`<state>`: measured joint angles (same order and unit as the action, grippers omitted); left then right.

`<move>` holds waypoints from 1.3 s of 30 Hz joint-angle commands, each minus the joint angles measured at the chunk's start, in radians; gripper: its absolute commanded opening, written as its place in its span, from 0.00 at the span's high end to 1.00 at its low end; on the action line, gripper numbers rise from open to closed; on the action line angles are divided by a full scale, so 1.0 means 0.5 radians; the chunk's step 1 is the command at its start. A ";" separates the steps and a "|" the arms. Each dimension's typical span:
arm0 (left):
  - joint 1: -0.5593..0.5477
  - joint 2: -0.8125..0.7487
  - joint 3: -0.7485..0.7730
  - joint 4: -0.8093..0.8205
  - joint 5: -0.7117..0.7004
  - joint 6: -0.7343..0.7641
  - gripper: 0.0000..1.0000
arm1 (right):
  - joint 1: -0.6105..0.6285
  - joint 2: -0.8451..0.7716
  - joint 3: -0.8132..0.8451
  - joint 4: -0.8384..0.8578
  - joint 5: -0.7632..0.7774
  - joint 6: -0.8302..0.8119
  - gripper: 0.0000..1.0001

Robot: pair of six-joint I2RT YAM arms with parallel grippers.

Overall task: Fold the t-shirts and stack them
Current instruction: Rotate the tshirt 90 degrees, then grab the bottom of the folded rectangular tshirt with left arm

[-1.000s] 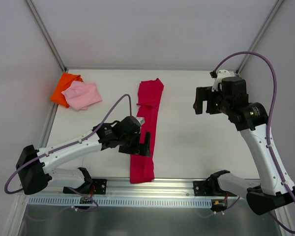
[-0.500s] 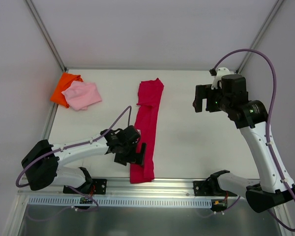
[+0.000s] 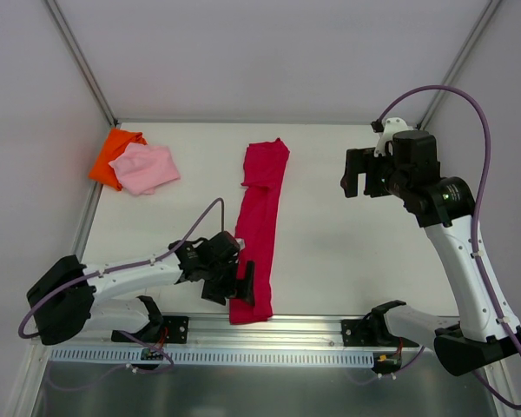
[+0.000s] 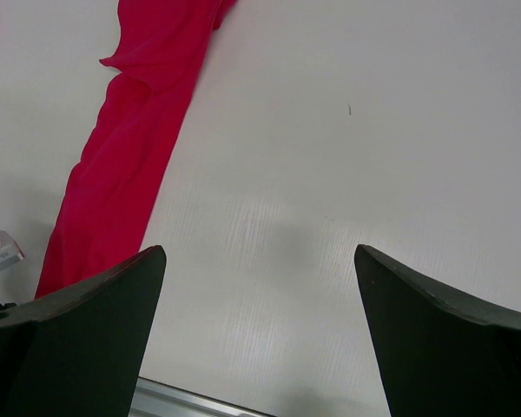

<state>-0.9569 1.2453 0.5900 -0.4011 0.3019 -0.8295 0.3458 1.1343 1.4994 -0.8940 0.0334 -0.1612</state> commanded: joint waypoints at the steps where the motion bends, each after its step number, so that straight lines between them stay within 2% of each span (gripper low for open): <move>1: -0.068 -0.223 0.087 -0.231 -0.197 -0.172 0.01 | 0.011 -0.041 0.060 0.030 -0.045 -0.003 0.04; 4: -0.108 -0.331 0.087 -0.296 -0.224 -0.218 0.01 | 0.014 -0.054 0.033 0.048 -0.045 0.000 0.03; 11: -0.111 -0.208 -0.011 -0.029 -0.015 -0.203 0.01 | 0.017 -0.029 0.072 0.052 -0.045 0.006 0.03; 16: -0.114 -0.199 -0.042 -0.054 -0.018 -0.258 0.01 | 0.020 -0.041 0.063 0.045 -0.045 0.000 0.03; 24: -0.135 -0.055 -0.198 0.274 0.194 -0.314 0.01 | 0.026 -0.032 0.039 0.052 -0.045 0.003 0.04; 30: -0.209 0.001 -0.232 0.415 0.209 -0.344 0.01 | 0.032 -0.035 0.014 0.055 -0.045 0.003 0.04; 35: -0.218 -0.061 -0.278 0.459 0.182 -0.372 0.25 | 0.035 -0.038 0.005 0.064 -0.045 0.000 0.03; 39: -0.218 -0.076 -0.293 0.410 0.126 -0.384 0.26 | 0.035 -0.044 0.014 0.061 -0.045 -0.003 0.03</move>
<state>-1.0550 1.2205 0.4587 -0.1909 0.3939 -1.0130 0.3573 1.1343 1.4975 -0.8936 0.0181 -0.1608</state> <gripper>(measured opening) 0.745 0.966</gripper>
